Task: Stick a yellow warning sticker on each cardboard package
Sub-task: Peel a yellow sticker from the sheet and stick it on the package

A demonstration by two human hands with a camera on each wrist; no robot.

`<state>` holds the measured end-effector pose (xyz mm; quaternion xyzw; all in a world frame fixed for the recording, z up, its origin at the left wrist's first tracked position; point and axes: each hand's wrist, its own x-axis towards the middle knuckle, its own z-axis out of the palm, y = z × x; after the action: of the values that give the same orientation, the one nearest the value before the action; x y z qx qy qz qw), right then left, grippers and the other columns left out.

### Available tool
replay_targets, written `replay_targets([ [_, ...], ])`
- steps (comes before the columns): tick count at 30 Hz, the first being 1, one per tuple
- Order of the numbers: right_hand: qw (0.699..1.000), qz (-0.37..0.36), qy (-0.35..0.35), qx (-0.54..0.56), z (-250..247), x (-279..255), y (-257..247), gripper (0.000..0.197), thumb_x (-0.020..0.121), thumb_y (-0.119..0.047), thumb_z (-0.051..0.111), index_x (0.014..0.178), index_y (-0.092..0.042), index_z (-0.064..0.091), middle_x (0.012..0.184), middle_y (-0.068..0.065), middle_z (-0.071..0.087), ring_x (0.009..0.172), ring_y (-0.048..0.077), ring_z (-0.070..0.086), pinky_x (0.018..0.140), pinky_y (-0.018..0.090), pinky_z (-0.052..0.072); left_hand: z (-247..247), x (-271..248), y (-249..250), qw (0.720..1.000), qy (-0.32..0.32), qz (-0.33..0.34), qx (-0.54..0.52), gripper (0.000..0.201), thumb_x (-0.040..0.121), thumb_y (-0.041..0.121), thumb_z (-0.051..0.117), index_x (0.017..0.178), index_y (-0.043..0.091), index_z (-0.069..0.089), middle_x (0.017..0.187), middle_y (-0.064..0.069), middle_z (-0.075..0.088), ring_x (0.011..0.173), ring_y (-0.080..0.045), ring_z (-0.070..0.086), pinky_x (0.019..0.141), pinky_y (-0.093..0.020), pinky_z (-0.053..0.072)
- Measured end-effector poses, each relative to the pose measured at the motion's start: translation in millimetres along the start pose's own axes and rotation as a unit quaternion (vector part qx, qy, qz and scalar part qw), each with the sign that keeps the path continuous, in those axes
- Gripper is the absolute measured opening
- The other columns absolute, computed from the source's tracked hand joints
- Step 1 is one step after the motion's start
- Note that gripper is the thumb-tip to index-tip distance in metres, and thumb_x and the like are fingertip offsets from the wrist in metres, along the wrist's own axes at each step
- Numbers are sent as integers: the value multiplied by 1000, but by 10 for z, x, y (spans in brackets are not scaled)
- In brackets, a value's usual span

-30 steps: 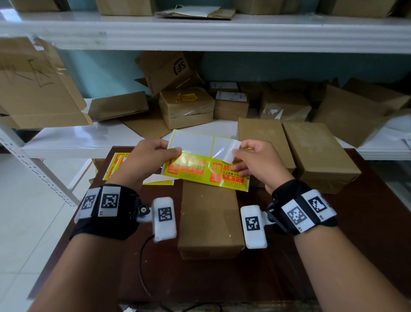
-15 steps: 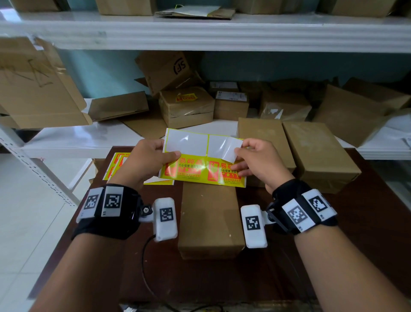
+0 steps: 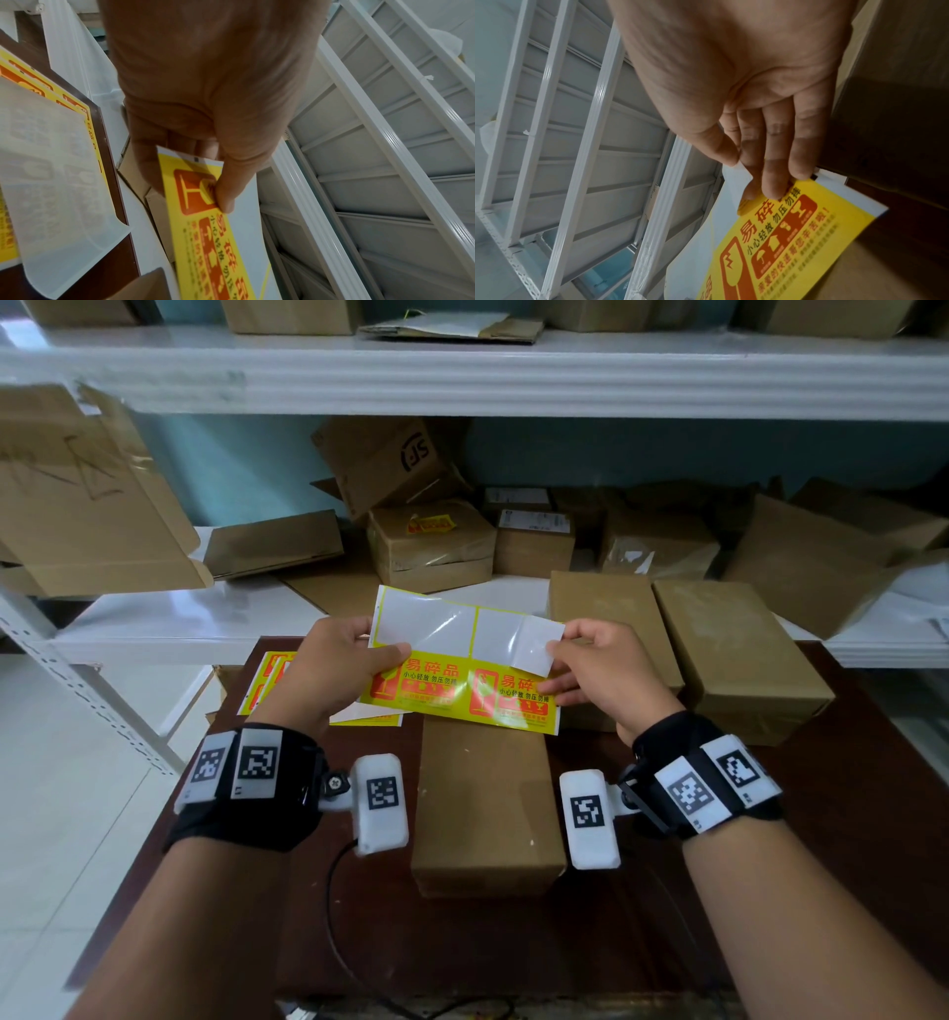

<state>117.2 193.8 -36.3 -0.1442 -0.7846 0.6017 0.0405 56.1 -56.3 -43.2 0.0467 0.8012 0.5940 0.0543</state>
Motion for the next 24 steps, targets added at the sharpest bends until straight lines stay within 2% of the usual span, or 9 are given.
replay_targets([
  [5,1000,1,3,2,-11,-2,-6,12,98,-10,55,88,-13,61,90,15,68,61,16,72,56,28,56,-4,-10,8,1000,4,-1,-7,12,92,13,70,99,22,73,75,7,78,64,-8,73,55,-18,55],
  [10,1000,5,14,13,-22,19,2,16,96,-5,52,83,-11,57,82,15,64,62,22,73,54,28,56,-5,-10,11,1000,9,-4,-8,11,91,13,70,98,21,73,76,4,78,63,-9,73,55,-19,55],
  [15,1000,5,23,21,-20,24,8,16,95,-3,49,81,-9,56,89,23,68,61,22,72,53,27,57,-5,-3,6,1000,11,-1,-5,10,91,14,71,97,22,73,74,7,77,62,-8,72,54,-18,54],
  [17,1000,5,22,20,-23,19,12,14,95,-3,49,86,-6,59,94,27,70,66,23,73,57,28,58,-7,-3,7,1000,11,-3,-5,10,91,14,70,96,23,73,75,7,77,63,-8,73,56,-19,55],
  [21,999,-5,38,8,-37,28,32,20,93,-4,50,102,7,64,100,23,73,79,27,73,78,41,60,-5,2,1,1000,8,-5,-4,11,92,15,70,98,23,73,77,6,78,65,-10,74,58,-22,55],
  [24,999,-7,39,4,-37,21,23,21,93,-5,51,104,4,67,97,17,74,79,23,71,75,37,56,-7,1,-3,1000,10,-4,5,11,91,15,71,99,22,74,75,7,77,63,-9,73,57,-21,54],
])
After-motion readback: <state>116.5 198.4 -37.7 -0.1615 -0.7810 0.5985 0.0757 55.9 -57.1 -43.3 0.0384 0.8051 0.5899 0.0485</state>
